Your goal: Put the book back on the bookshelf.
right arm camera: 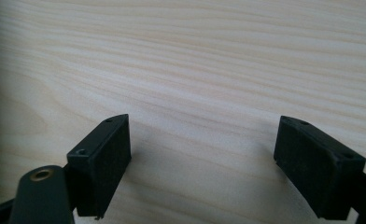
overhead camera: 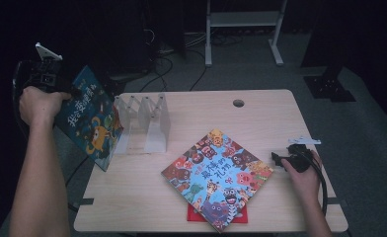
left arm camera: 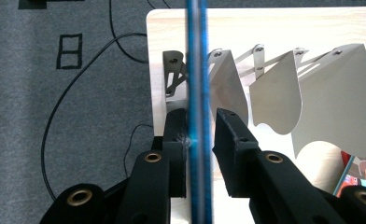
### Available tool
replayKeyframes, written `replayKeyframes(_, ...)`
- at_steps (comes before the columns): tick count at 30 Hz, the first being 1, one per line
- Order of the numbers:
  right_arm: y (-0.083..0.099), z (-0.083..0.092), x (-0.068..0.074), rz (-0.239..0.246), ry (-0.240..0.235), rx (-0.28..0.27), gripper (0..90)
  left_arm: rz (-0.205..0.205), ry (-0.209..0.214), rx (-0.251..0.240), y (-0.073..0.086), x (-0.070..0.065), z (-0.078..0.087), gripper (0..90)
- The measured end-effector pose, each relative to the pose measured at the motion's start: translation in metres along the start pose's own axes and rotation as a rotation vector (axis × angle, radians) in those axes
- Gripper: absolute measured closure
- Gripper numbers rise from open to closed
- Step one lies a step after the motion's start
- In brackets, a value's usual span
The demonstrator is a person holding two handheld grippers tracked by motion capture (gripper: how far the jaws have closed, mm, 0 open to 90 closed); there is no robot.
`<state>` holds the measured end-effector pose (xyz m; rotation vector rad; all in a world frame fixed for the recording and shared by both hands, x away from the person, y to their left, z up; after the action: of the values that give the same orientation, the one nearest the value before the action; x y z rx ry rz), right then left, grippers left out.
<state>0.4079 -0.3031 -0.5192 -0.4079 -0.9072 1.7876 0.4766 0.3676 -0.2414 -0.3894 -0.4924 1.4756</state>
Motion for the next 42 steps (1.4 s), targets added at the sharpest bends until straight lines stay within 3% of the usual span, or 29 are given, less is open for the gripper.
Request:
replayKeyframes(4,0.000,0.000,0.000,0.000,0.000,0.000,17.8,0.000,0.017,0.000,0.001,0.001,0.001,71.3)
replayKeyframes(16,0.000,0.000,0.000,-0.002,-0.001,0.001,17.7,-0.027,-0.014,-0.039,-0.004,0.005,0.017,64.5)
replayKeyframes(29,0.000,0.000,0.000,-0.002,-0.001,0.001,17.7,-0.049,-0.054,-0.110,-0.010,0.010,0.044,65.6)
replayKeyframes(32,0.000,0.000,0.000,-0.002,-0.001,0.001,17.7,-0.056,-0.056,-0.113,-0.009,0.010,0.045,67.8)
replayKeyframes(36,0.000,0.000,0.000,-0.002,-0.001,0.001,17.7,-0.065,-0.033,-0.098,-0.006,0.008,0.043,77.7)
replayKeyframes(39,0.000,0.000,0.000,-0.002,-0.001,0.001,17.7,-0.078,-0.010,-0.082,-0.003,0.005,0.040,87.8)
replayKeyframes(42,0.000,0.000,0.000,-0.002,-0.001,0.001,17.7,-0.092,0.024,-0.067,-0.001,-0.002,0.036,90.0)
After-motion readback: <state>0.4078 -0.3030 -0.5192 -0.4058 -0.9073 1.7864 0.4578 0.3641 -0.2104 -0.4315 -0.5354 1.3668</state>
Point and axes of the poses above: each handheld gripper's, and its own axes: z roughly backward along the jaws, y roughly out of its underside, x roughly to its left, the point moved 5 cm from there along -z, roughly forward along the jaws, and after that the axes turned 11 degrees about -y, right-handed, at the moved point
